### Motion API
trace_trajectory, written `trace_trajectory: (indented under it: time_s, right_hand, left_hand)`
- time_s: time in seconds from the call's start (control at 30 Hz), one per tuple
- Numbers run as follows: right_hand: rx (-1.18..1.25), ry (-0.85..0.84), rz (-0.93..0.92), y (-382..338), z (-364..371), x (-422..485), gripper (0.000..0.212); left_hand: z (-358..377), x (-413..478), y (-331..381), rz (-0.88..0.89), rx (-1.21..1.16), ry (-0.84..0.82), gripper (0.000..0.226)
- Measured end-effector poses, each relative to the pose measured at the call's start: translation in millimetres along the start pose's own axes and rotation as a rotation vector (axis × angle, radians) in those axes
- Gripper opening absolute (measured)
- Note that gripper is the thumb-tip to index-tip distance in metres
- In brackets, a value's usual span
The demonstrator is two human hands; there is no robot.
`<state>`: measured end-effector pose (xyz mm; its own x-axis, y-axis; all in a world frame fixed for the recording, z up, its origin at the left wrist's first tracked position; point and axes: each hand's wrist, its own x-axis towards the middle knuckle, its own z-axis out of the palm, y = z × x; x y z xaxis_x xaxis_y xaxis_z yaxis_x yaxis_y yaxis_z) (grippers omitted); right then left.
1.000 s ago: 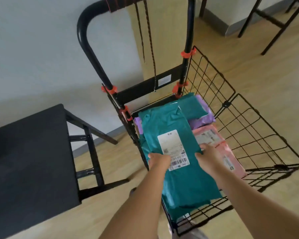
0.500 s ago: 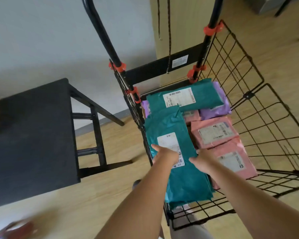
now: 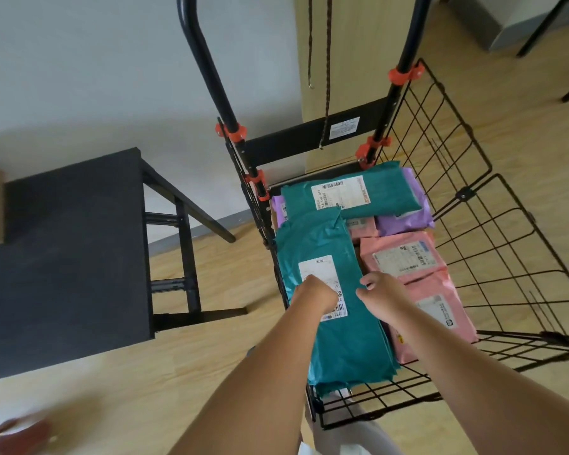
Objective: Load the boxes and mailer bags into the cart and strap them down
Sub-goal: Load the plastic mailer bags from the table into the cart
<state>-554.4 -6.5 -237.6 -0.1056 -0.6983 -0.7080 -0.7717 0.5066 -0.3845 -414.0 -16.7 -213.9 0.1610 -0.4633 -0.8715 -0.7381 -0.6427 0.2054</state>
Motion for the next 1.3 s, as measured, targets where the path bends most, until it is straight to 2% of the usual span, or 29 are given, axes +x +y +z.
trace_trajectory:
  time_s: [0.27,0.47,0.63,0.73,0.87,1.0,1.3]
  right_hand:
    - [-0.144,0.085,-0.137,-38,-23,-29,0.026]
    - [-0.247,0.138,-0.252,-78,-40,-56,0.024]
    - [-0.336,0.202,-0.330,-106,-45,-77,0.022]
    - [-0.326,0.253,-0.389,-126,-39,-92,0.021]
    - [-0.337,0.290,-0.440,-158,-14,-114,0.021]
    - [-0.378,0.279,-0.499,-193,24,-138,0.020]
    - [-0.479,0.150,-0.566,-283,130,-193,0.023]
  left_hand:
    - [-14,-39,7,0.232,0.224,0.247,0.041]
    - [-39,-68,8,0.281,0.249,0.401,0.034]
    - [-66,-86,-14,0.287,0.192,0.495,0.039]
    - [-80,-95,-32,0.285,0.179,0.525,0.033]
    - [-98,-106,-70,0.281,0.131,0.545,0.025]
    - [-123,-114,-124,0.255,0.087,0.565,0.031]
    - [-176,-126,-269,0.138,-0.059,0.584,0.030]
